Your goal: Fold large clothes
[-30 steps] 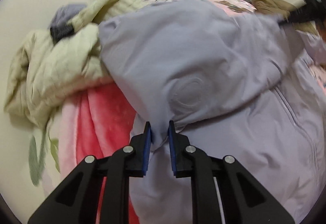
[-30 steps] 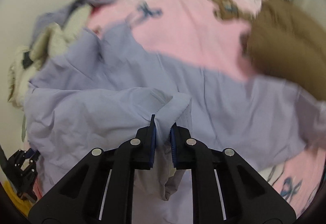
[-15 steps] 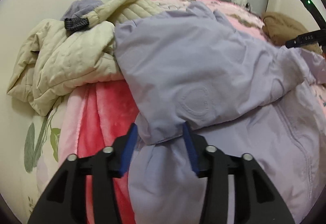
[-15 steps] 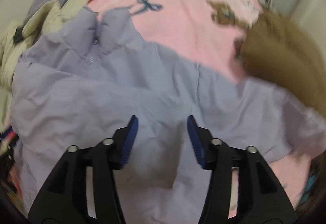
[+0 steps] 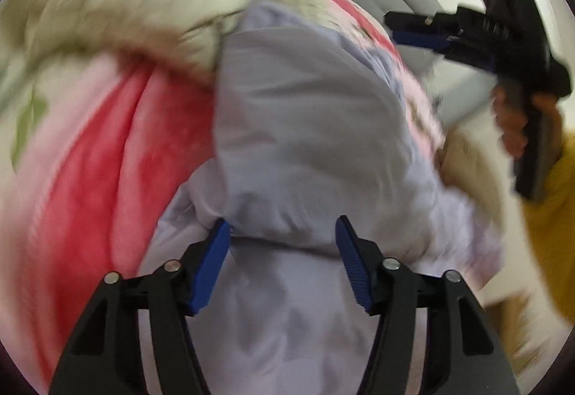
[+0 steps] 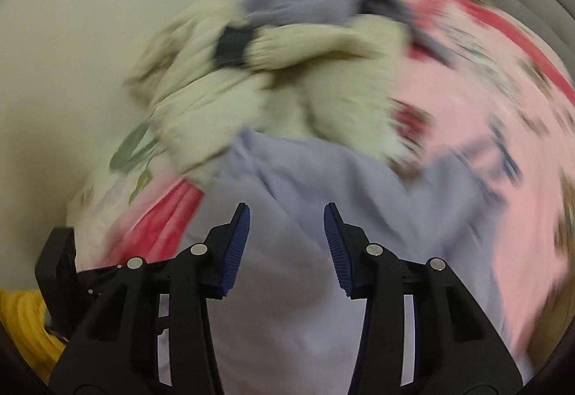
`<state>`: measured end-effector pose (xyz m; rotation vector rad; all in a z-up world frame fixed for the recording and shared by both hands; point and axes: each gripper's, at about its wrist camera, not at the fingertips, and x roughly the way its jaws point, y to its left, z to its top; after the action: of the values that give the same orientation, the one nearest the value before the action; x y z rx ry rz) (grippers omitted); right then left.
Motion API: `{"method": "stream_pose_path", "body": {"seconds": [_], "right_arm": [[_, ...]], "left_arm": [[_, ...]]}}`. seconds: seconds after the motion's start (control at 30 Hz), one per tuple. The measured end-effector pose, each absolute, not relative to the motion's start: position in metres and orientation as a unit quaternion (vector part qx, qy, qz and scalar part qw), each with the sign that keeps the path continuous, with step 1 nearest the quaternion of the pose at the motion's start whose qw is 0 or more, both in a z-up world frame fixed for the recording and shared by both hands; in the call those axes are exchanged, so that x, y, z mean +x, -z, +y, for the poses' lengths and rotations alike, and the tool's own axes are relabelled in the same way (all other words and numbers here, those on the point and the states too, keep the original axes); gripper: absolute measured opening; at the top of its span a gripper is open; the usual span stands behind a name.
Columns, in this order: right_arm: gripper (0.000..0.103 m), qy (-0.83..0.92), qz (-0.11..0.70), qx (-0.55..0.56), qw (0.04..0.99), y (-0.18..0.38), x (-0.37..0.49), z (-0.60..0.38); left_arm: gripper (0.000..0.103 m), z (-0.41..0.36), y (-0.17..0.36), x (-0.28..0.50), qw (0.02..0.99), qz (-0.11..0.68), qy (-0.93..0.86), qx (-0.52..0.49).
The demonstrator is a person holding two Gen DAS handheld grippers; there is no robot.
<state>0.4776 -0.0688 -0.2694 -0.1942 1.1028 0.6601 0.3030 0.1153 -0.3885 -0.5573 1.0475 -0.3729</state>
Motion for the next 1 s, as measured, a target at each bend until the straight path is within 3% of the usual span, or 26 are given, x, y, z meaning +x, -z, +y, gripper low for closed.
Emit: {"method": "stream_pose_path", "body": {"seconds": [0.4, 0.47, 0.5, 0.53, 0.63, 0.77, 0.93, 1.0], "right_arm": [[0.039, -0.390, 0.588, -0.188, 0.683, 0.328, 0.519, 0.034], [0.022, -0.401, 0.592, -0.198, 0.671, 0.336, 0.515, 0.038], [0.012, -0.403, 0.593, -0.201, 0.667, 0.338, 0.512, 0.039], [0.009, -0.403, 0.594, -0.202, 0.666, 0.340, 0.510, 0.040], [0.005, -0.410, 0.583, -0.186, 0.677, 0.334, 0.508, 0.036], [0.004, -0.413, 0.552, -0.124, 0.714, 0.306, 0.517, 0.018], [0.001, -0.357, 0.563, -0.139, 0.733, 0.326, 0.536, 0.013], [0.001, -0.348, 0.587, -0.098, 0.725, 0.341, 0.548, 0.003]], "left_arm": [[0.059, 0.142, 0.432, 0.297, 0.731, 0.492, 0.167, -0.442], [0.052, 0.141, 0.432, 0.304, 0.736, 0.482, 0.161, -0.447], [0.037, 0.140, 0.431, 0.307, 0.743, 0.479, 0.153, -0.442], [0.026, 0.138, 0.429, 0.311, 0.752, 0.478, 0.142, -0.430], [0.011, 0.131, 0.419, 0.314, 0.777, 0.472, 0.135, -0.394], [0.009, 0.130, 0.386, 0.299, 0.833, 0.399, 0.124, -0.362], [0.009, 0.119, 0.404, 0.318, 0.817, 0.461, 0.112, -0.327], [0.009, 0.126, 0.419, 0.317, 0.799, 0.474, 0.106, -0.353]]}}
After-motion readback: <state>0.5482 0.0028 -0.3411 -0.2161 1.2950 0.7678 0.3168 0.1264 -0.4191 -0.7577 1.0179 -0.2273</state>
